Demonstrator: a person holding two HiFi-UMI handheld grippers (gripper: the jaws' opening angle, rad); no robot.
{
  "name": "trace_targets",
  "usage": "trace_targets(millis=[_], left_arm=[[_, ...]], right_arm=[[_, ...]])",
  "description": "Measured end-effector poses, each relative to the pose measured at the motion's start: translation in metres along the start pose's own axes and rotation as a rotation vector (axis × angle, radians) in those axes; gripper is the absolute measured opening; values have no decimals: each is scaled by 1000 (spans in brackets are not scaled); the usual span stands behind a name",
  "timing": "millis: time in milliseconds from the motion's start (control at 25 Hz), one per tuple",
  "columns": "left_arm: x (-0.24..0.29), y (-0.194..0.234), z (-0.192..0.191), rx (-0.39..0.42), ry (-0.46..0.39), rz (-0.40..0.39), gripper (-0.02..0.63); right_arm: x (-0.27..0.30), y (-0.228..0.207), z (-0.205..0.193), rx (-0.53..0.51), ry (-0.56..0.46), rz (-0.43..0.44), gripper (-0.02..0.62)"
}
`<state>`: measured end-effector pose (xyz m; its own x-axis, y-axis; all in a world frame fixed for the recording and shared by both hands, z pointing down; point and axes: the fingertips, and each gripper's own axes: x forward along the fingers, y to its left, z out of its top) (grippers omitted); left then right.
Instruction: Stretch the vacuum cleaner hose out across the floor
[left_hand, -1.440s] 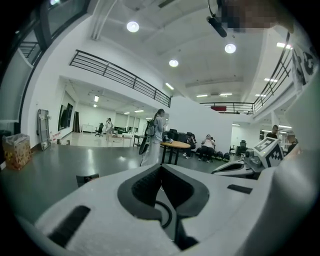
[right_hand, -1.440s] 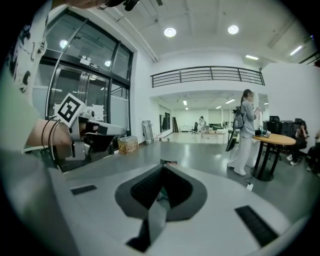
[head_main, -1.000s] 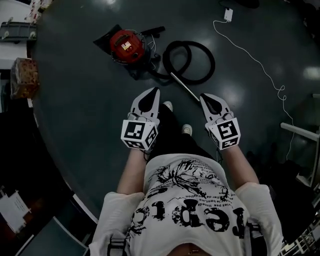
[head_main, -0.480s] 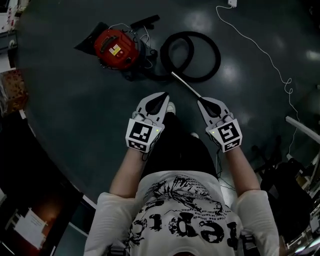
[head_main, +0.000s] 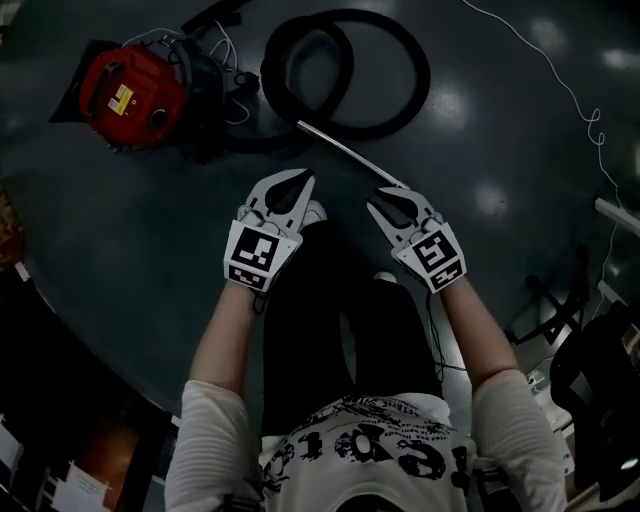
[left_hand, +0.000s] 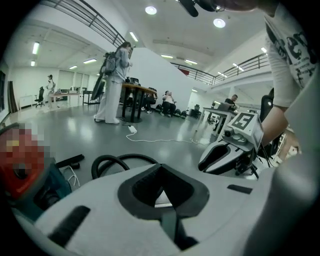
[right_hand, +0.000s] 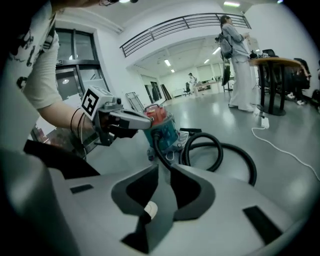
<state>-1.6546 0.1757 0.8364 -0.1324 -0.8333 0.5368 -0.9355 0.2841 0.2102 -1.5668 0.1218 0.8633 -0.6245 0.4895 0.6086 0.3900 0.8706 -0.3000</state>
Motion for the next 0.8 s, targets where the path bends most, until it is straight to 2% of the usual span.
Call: trace_targets(millis=[240, 320, 440, 640, 800], left_arm=[[108, -1, -131, 138, 90, -114, 5], [139, 3, -164, 161, 110, -140, 4], [171, 8, -199, 202, 129, -148, 5], [203, 14, -241, 310, 141, -144, 5], [225, -1, -263, 455, 184, -202, 5]], right_arm=[[73, -71, -158, 16, 101, -57, 91], [102, -91, -201, 11, 164, -58, 151], [139, -118, -256, 42, 264, -59, 172], [188, -140, -311, -120, 414, -15, 175], [209, -147, -336, -218, 499, 13, 173]])
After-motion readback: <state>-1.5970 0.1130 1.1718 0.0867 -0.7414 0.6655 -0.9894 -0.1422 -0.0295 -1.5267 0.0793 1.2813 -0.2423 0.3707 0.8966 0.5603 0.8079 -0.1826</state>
